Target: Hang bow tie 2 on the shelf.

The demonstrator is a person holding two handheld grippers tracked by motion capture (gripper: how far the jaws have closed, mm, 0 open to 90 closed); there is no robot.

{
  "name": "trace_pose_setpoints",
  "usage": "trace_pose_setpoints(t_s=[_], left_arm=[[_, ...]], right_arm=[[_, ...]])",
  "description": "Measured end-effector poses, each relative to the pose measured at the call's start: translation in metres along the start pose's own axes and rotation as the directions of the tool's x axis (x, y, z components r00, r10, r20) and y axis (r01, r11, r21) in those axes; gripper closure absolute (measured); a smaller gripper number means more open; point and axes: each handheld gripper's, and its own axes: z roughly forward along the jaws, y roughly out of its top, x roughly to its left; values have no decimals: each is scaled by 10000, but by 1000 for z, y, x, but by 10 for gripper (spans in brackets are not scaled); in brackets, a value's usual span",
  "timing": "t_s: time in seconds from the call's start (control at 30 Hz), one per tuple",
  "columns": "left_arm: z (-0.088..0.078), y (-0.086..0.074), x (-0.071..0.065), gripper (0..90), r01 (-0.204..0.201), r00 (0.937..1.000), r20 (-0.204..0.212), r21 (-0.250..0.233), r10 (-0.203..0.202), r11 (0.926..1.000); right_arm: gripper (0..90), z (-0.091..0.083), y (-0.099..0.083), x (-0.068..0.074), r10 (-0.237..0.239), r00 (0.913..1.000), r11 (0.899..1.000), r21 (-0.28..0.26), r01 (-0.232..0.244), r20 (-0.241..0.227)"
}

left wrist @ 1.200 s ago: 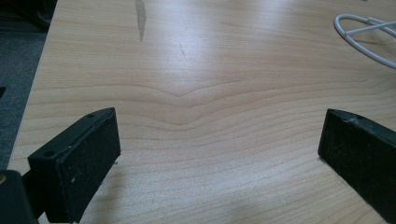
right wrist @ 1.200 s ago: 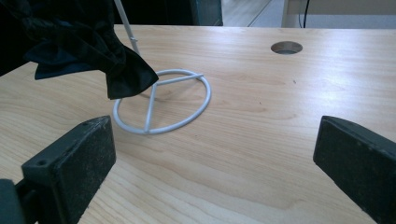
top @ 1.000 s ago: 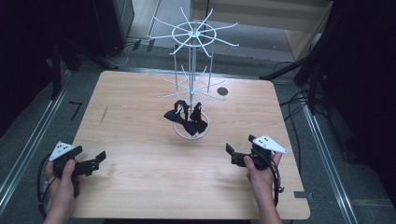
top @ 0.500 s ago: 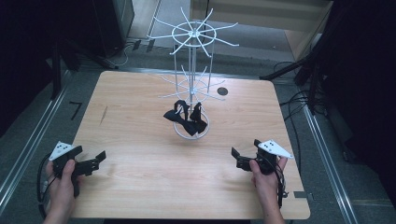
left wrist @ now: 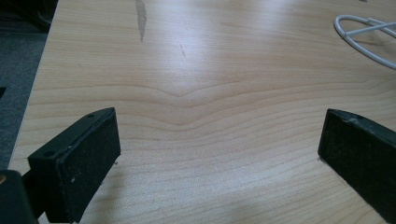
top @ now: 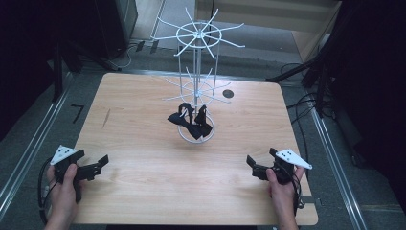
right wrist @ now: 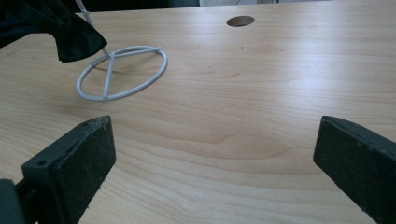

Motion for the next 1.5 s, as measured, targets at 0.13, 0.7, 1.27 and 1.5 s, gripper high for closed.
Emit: trace_pose_setpoints(t_s=[0.13, 0.7, 1.27, 1.5], left_arm=[[0, 0, 0, 0, -2, 10000, -21, -27, 2, 10000], [0, 0, 0, 0, -10, 10000, -20, -22, 10, 10000], [0, 0, 0, 0, -10, 10000, -48, -26, 10, 10000], [0, 0, 0, 0, -8, 10000, -55, -40, 8, 10000]], right_arm=[[0, -6, -4, -7, -33, 9999, 10000, 31, 33, 124], [0, -31, -21, -31, 119, 9974, 9994, 327, -142, 704], [0, -62, -41, -57, 312, 9888, 9981, 472, -384, 1456], [0, -74, -49, -66, 498, 9854, 9972, 467, -582, 1626]])
